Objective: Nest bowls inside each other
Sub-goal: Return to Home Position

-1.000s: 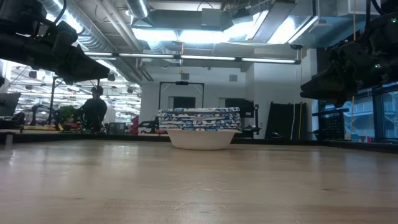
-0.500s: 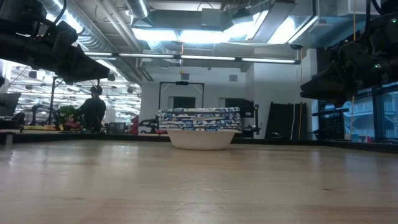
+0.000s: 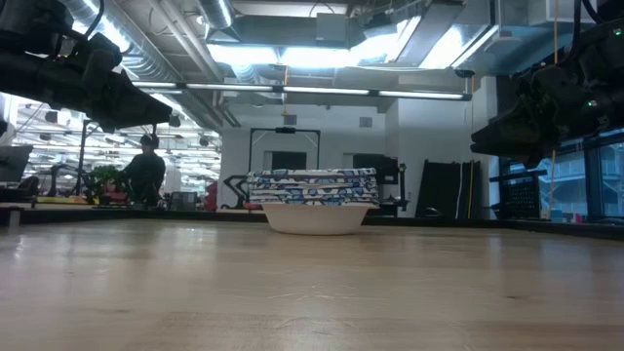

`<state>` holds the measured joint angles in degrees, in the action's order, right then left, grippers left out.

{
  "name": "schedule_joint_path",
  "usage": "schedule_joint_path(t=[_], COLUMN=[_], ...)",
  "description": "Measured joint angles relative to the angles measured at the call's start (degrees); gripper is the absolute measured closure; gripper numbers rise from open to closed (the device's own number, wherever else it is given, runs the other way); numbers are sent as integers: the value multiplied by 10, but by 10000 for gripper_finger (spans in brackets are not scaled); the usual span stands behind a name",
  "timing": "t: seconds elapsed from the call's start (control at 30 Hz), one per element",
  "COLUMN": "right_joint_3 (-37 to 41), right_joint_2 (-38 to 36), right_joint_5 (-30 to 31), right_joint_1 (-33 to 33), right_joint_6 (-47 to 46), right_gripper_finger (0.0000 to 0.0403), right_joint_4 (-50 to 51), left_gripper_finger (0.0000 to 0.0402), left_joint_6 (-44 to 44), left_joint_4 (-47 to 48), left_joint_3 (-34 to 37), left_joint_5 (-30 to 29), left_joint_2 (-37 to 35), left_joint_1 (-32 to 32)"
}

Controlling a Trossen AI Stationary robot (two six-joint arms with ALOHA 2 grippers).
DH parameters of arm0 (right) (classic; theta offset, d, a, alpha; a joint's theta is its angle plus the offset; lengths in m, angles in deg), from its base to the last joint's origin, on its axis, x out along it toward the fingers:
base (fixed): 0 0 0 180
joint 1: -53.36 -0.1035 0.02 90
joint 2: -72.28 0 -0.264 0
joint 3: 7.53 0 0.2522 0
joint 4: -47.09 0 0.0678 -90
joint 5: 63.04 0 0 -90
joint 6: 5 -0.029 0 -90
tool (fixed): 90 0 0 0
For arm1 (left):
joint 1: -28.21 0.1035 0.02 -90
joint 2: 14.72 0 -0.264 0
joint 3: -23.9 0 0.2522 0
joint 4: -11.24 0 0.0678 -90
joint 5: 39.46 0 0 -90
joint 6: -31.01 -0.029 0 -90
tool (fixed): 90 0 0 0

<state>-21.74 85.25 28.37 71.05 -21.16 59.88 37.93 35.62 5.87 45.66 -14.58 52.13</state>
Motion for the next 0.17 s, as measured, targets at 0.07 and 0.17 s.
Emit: schedule_joint_path(t=[0.07, 0.17], right_joint_3=[0, 0], right_joint_2=[0, 0], right_joint_5=[0, 0], right_joint_1=[0, 0], right_joint_6=[0, 0], right_gripper_finger=[249, 249], right_joint_4=[0, 0], left_gripper_finger=[247, 247], left_joint_6=[0, 0], left_joint_4=[0, 0], left_joint_3=[0, 0], left_joint_5=[0, 0], left_joint_2=[0, 0], left_joint_1=[0, 0])
